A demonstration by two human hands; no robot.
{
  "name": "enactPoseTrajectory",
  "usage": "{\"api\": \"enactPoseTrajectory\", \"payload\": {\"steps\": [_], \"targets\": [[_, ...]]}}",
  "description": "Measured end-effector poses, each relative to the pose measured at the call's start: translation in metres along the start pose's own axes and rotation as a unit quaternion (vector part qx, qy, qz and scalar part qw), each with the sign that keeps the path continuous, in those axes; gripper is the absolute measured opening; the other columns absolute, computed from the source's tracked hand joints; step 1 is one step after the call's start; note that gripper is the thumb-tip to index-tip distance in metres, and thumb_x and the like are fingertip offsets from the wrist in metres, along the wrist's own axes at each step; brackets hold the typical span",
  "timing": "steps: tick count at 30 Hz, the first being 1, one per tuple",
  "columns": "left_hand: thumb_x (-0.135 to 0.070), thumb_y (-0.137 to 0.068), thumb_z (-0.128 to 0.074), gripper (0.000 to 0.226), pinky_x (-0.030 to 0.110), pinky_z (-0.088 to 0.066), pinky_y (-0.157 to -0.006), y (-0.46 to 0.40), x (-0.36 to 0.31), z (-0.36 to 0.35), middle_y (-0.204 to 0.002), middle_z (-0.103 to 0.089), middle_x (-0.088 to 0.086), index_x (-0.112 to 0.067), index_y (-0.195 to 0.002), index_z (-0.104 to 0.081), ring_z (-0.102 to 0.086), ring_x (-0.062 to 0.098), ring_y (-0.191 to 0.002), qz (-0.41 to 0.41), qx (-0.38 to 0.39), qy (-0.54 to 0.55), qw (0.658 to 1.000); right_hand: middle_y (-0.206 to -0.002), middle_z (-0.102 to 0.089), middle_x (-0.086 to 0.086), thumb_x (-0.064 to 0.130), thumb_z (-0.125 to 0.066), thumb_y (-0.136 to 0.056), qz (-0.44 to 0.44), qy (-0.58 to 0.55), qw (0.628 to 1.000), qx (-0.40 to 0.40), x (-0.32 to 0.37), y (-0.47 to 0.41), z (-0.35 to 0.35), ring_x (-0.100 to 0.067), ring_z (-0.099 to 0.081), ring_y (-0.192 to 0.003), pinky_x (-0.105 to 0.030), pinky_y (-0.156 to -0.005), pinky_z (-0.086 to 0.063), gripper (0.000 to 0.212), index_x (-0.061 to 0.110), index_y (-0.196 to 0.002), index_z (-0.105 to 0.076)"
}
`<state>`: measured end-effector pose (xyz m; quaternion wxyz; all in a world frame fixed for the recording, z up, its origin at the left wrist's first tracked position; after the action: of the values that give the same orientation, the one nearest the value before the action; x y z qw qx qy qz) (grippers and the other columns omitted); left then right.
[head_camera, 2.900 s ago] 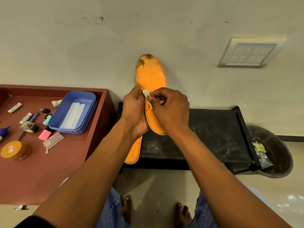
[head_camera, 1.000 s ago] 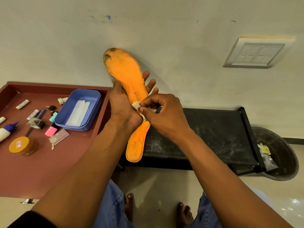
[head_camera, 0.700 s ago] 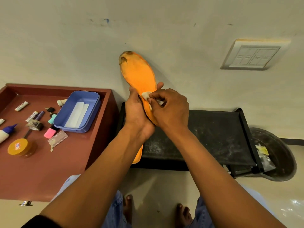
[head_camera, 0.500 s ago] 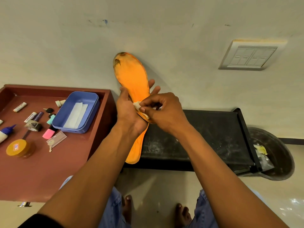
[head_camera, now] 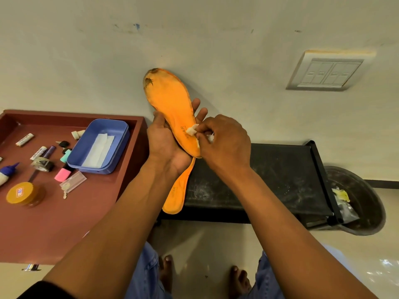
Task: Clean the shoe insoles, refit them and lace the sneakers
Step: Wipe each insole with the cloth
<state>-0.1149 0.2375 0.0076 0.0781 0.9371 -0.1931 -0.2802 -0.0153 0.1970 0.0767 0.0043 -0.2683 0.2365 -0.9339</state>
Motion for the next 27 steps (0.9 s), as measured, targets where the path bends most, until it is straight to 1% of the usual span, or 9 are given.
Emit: {"api": "enactPoseTrajectory", "payload": {"steps": [3, 8, 11, 14, 17, 19, 21, 25, 27], "targets": [[-0.071, -0.1, -0.016, 0.081, 0.048, -0.045, -0.109, -0.003, 0.005, 0.002, -0.153, -0.052, 0.005, -0.017, -0.152, -0.046, -0.058, 0.025, -0.125, 0.004, 0.007, -0.002, 1.0, -0.093, -0.072, 0.006, 0.034, -0.073, -0.087, -0.027, -0.029, 0.999, 0.003, -0.009, -0.002, -0.004, -0.013, -0.065, -0.087, -0.034, -0.074, -0.056, 0.014, 0.028, -0.1, -0.077], [-0.066, -0.103, -0.013, 0.076, 0.049, -0.054, -0.097, -0.003, -0.011, 0.004, -0.136, -0.067, 0.006, -0.016, -0.148, -0.05, -0.068, 0.026, -0.12, -0.032, -0.019, 0.001, 0.999, -0.089, -0.074, 0.014, 0.027, -0.08, -0.084, -0.085, -0.179, 0.971, 0.13, -0.012, 0.0, -0.026, -0.005, -0.066, -0.081, -0.034, -0.079, -0.059, 0.008, 0.028, -0.092, -0.08], [-0.066, -0.103, -0.013, 0.079, 0.049, -0.053, -0.103, -0.001, -0.021, 0.008, -0.134, -0.068, 0.008, -0.012, -0.142, -0.055, -0.068, 0.027, -0.119, -0.049, -0.034, 0.01, 0.998, -0.084, -0.075, 0.011, 0.017, -0.083, -0.081, -0.085, -0.248, 0.945, 0.198, -0.003, 0.005, -0.033, -0.006, -0.069, -0.079, -0.035, -0.081, -0.06, 0.009, 0.022, -0.088, -0.081], [-0.067, -0.103, -0.013, 0.08, 0.05, -0.05, -0.107, 0.0, -0.022, 0.009, -0.135, -0.068, 0.008, -0.009, -0.138, -0.057, -0.067, 0.028, -0.121, -0.053, -0.042, 0.013, 0.998, -0.083, -0.076, 0.009, 0.012, -0.083, -0.081, -0.079, -0.282, 0.93, 0.221, 0.0, 0.008, -0.033, -0.004, -0.068, -0.076, -0.027, -0.076, -0.058, 0.01, 0.017, -0.089, -0.081], [-0.069, -0.102, -0.015, 0.082, 0.046, -0.055, -0.1, 0.0, -0.021, 0.01, -0.128, -0.071, 0.008, -0.008, -0.136, -0.059, -0.07, 0.027, -0.116, -0.049, -0.059, -0.004, 0.997, -0.085, -0.076, 0.01, 0.017, -0.083, -0.081, -0.086, -0.261, 0.944, 0.184, -0.001, 0.009, -0.031, -0.004, -0.068, -0.079, -0.032, -0.079, -0.06, 0.009, 0.021, -0.089, -0.081], [-0.069, -0.102, -0.015, 0.082, 0.042, -0.058, -0.089, 0.001, -0.019, 0.011, -0.11, -0.077, 0.007, -0.007, -0.125, -0.064, -0.076, 0.025, -0.102, -0.043, -0.074, -0.037, 0.996, -0.086, -0.075, 0.013, 0.024, -0.081, -0.082, -0.084, -0.229, 0.959, 0.14, 0.0, 0.009, -0.03, -0.005, -0.068, -0.081, -0.035, -0.079, -0.06, 0.007, 0.026, -0.088, -0.079], [-0.069, -0.102, -0.013, 0.082, 0.043, -0.055, -0.086, 0.002, -0.013, 0.01, -0.098, -0.078, 0.008, -0.008, -0.115, -0.066, -0.077, 0.024, -0.093, -0.034, -0.082, -0.08, 0.993, -0.085, -0.074, 0.014, 0.032, -0.079, -0.083, -0.082, -0.196, 0.973, 0.089, 0.0, 0.008, -0.026, -0.005, -0.067, -0.08, -0.036, -0.074, -0.059, 0.005, 0.029, -0.086, -0.078], [-0.074, -0.099, -0.014, 0.091, 0.042, -0.053, -0.101, 0.005, 0.013, 0.005, -0.13, -0.069, 0.016, -0.006, -0.131, -0.065, -0.068, 0.027, -0.118, 0.013, -0.073, -0.133, 0.988, -0.088, -0.073, 0.01, 0.039, -0.071, -0.086, -0.064, -0.095, 0.993, -0.022, 0.0, 0.004, -0.011, -0.01, -0.067, -0.083, -0.037, -0.071, -0.056, 0.012, 0.028, -0.089, -0.075], [-0.072, -0.1, -0.016, 0.088, 0.039, -0.05, -0.106, 0.005, 0.022, 0.004, -0.132, -0.069, 0.014, -0.006, -0.136, -0.062, -0.066, 0.027, -0.122, 0.019, -0.072, -0.135, 0.988, -0.089, -0.072, 0.009, 0.04, -0.067, -0.09, -0.063, -0.047, 0.994, -0.075, -0.002, 0.003, -0.001, -0.013, -0.066, -0.084, -0.036, -0.069, -0.055, 0.014, 0.028, -0.091, -0.074]]}}
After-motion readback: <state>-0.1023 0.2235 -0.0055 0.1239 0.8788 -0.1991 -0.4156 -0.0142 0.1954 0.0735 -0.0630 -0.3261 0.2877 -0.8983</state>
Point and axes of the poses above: each hand's wrist, its own y-axis away from the middle knuckle, its own z-axis out of the back of the hand, x = y × z, the point moved 10 cm from there along -y, towards the middle knuckle
